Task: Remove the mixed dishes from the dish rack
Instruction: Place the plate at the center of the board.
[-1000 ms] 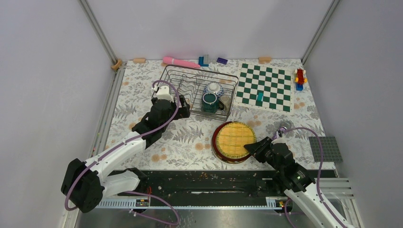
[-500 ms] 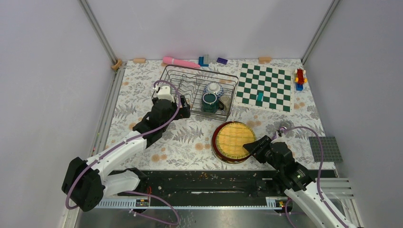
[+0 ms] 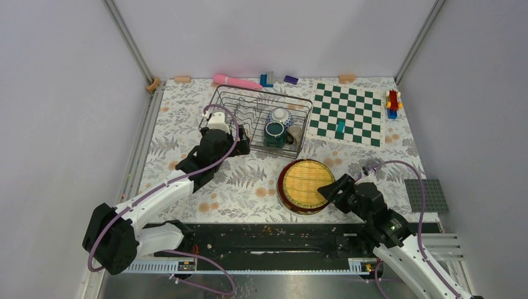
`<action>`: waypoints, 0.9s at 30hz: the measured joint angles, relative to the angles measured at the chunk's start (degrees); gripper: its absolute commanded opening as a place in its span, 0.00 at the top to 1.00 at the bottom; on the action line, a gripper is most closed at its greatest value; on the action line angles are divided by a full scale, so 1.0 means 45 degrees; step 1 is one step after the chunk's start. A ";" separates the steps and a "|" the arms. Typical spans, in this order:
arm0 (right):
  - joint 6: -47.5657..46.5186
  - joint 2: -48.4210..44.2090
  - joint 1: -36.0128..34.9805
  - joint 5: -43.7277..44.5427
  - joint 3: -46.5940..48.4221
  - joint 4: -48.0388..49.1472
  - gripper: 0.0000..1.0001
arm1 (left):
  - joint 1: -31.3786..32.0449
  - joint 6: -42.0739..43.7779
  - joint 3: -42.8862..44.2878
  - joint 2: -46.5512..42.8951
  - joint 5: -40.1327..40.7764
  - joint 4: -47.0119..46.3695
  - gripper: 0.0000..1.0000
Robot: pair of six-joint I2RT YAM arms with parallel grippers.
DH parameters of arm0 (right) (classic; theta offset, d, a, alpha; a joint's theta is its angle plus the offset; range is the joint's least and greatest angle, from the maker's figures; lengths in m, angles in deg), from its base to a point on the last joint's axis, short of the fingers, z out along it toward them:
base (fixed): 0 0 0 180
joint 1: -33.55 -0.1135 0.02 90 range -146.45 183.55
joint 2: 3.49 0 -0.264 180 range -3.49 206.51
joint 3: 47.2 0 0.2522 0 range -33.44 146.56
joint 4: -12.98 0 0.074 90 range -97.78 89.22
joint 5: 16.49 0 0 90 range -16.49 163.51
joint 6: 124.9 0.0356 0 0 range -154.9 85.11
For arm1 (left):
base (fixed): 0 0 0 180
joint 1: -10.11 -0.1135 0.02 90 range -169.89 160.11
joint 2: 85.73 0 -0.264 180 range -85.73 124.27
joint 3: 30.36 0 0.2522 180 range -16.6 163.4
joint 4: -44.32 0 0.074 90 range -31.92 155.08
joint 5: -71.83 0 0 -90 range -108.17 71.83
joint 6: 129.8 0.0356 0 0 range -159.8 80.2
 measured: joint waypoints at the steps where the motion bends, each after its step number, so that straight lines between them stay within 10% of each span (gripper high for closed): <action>1: -0.0078 0.0039 0.0000 0.0000 0.0029 0.0005 0.30 | 0.0000 0.0005 0.0000 0.0000 -0.0005 0.0000 0.01; 13: -0.0840 0.0107 0.0000 0.0034 0.0563 -0.0296 0.01 | 0.0000 0.0053 0.0024 0.0000 -0.0019 -0.0010 0.01; 27: -0.2045 -0.0291 0.0000 0.0894 0.1467 -0.1316 0.00 | 0.0000 0.0117 0.0024 0.0000 -0.0019 0.0000 0.01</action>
